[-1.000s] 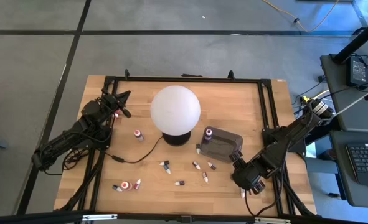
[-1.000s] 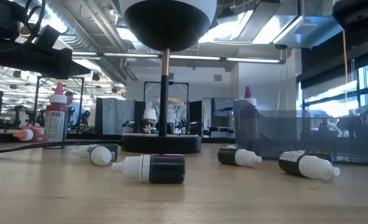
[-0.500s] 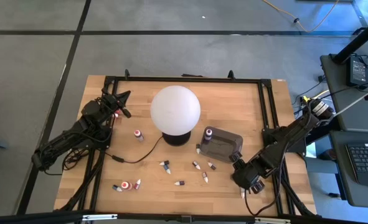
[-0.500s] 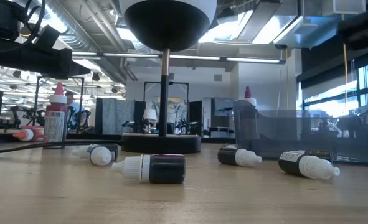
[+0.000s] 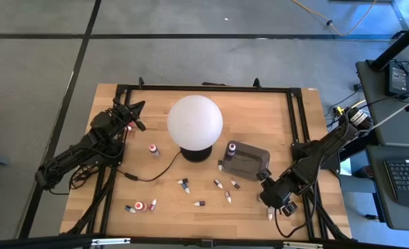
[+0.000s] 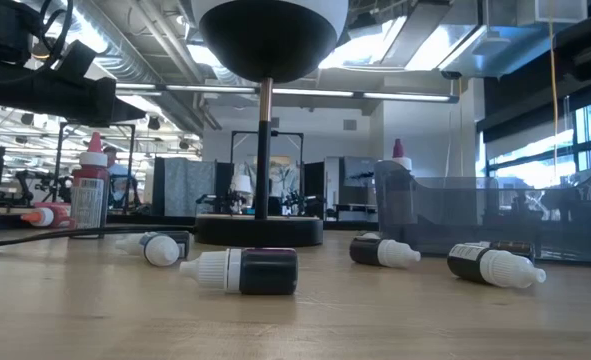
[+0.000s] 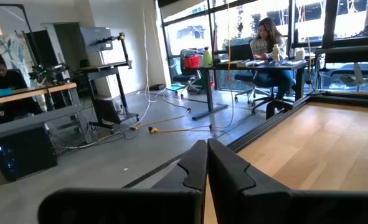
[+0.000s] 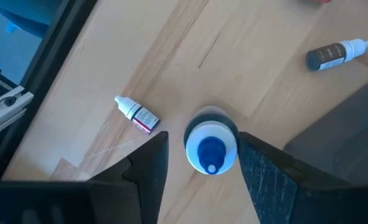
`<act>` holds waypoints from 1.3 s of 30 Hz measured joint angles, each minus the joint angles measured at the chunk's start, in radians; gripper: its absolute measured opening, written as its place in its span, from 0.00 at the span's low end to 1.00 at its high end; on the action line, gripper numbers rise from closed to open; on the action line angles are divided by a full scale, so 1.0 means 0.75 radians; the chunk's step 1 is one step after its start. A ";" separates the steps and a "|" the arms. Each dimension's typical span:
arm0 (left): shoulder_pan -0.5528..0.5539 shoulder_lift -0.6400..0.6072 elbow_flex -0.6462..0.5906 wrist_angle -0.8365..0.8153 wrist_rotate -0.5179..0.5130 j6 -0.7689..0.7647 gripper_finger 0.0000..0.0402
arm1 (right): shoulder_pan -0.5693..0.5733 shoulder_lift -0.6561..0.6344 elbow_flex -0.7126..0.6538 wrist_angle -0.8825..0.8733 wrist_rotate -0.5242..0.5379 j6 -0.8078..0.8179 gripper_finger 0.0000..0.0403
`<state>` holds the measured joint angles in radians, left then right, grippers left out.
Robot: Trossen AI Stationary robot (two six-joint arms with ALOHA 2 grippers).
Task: Pick & Place food coloring
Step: Put the large blue food coloring bottle into the black container
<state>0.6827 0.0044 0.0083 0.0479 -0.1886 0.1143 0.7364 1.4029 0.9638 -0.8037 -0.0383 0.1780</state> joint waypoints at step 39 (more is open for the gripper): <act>0.000 0.000 0.000 0.000 0.000 0.001 0.03 | -0.028 -0.042 -0.100 0.104 -0.021 0.004 0.34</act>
<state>0.6827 0.0045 0.0084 0.0479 -0.1888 0.1150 0.7155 1.3712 0.8890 -0.7255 -0.0539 0.1807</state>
